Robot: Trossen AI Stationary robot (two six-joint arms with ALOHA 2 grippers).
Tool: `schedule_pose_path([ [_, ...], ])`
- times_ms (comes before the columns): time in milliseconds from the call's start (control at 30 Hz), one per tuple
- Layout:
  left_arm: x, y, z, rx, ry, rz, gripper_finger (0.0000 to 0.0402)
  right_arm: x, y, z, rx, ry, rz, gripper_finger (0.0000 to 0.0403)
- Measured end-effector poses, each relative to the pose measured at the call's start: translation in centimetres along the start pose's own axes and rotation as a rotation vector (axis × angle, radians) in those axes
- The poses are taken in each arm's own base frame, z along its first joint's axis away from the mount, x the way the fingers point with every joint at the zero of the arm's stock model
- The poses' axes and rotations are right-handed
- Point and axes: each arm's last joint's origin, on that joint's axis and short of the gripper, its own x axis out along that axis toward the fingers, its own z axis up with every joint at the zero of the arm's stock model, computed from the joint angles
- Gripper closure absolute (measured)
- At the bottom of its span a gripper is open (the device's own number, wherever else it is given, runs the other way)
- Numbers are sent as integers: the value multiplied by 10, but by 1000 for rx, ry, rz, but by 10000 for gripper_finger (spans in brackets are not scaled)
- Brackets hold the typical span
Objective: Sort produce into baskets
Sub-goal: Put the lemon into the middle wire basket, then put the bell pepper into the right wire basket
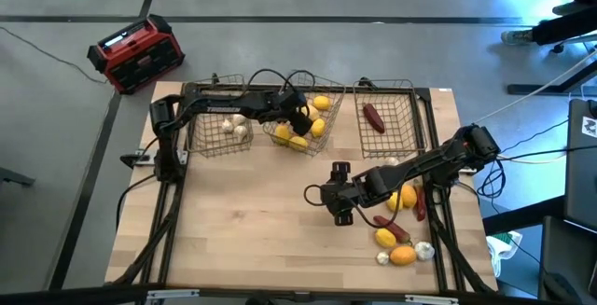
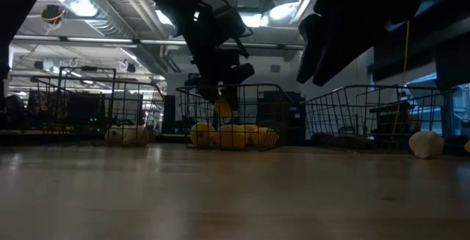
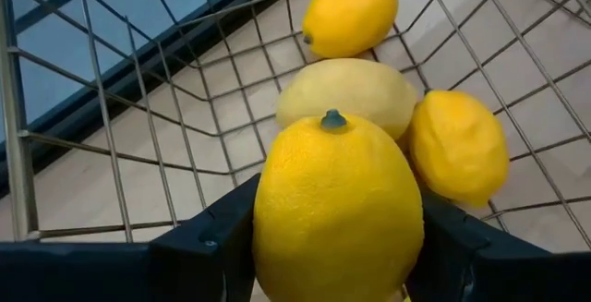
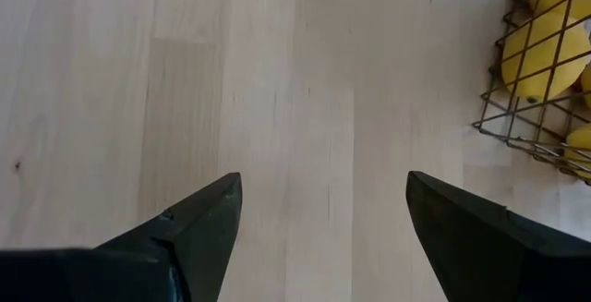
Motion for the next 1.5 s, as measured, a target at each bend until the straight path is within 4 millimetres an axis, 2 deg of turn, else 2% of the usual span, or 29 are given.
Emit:
schedule_pose_path([
  [133, -1, -1, -1, 27, -1, 4, 193, 0, 0, 1, -8, -6, 1, 100],
  [367, 1, -2, -2, 9, 3, 5, 133, 0, 0, 1, -9, -13, 2, 100],
  [533, -6, -7, -1, 22, 1, -14, 122, 0, 0, 1, -8, -14, 2, 100],
  [700, -40, -11, 7, 35, -62, -64, 121, 0, 0, 1, -10, -6, 4, 100],
  [900, -105, -28, 7, 76, -174, -162, 121, 0, 0, 2, -5, -16, 13, 100],
  [1000, -134, -44, -7, 111, -241, -161, 121, 0, 1, 7, 11, -64, 23, 100],
  [1200, -167, -84, -55, 201, -302, -159, 121, -2, 3, 19, 50, -187, 47, 100],
  [1300, -177, -98, -82, 258, -312, -172, 121, -4, 4, 29, 78, -288, 66, 100],
  [1500, -181, -110, -130, 289, -296, -171, 121, -7, 5, 38, 103, -378, 83, 100],
])
